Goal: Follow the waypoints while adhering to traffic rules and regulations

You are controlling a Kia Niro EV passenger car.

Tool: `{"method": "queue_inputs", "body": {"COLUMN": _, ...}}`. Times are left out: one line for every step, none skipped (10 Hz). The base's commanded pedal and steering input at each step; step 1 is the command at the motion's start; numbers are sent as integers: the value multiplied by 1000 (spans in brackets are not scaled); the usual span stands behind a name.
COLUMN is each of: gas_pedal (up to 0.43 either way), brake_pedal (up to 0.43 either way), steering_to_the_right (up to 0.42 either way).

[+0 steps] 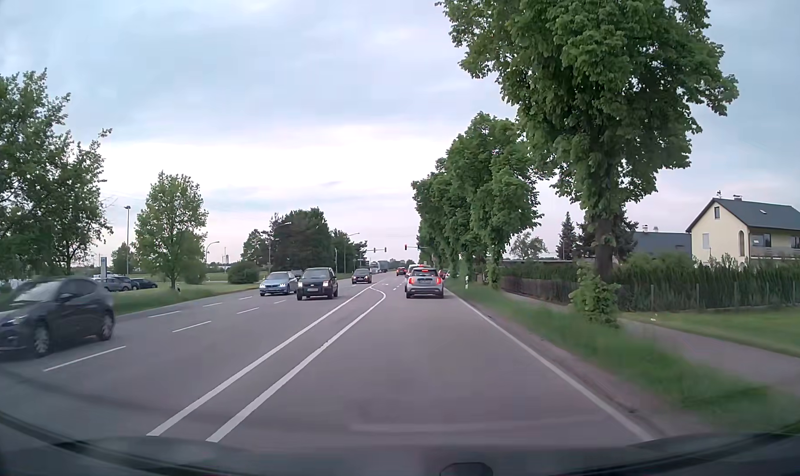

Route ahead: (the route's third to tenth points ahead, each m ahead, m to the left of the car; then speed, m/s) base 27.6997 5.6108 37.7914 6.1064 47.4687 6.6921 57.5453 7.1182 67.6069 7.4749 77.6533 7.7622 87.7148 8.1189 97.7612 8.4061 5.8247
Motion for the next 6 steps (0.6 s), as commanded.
{"method": "queue_inputs", "body": {"gas_pedal": 0, "brake_pedal": 0, "steering_to_the_right": 3}}
{"method": "queue_inputs", "body": {"gas_pedal": 0, "brake_pedal": 0, "steering_to_the_right": 3}}
{"method": "queue_inputs", "body": {"gas_pedal": 0, "brake_pedal": 0, "steering_to_the_right": 3}}
{"method": "queue_inputs", "body": {"gas_pedal": 0, "brake_pedal": 0, "steering_to_the_right": 3}}
{"method": "queue_inputs", "body": {"gas_pedal": 0, "brake_pedal": 0, "steering_to_the_right": 3}}
{"method": "queue_inputs", "body": {"gas_pedal": 0, "brake_pedal": 0, "steering_to_the_right": 3}}
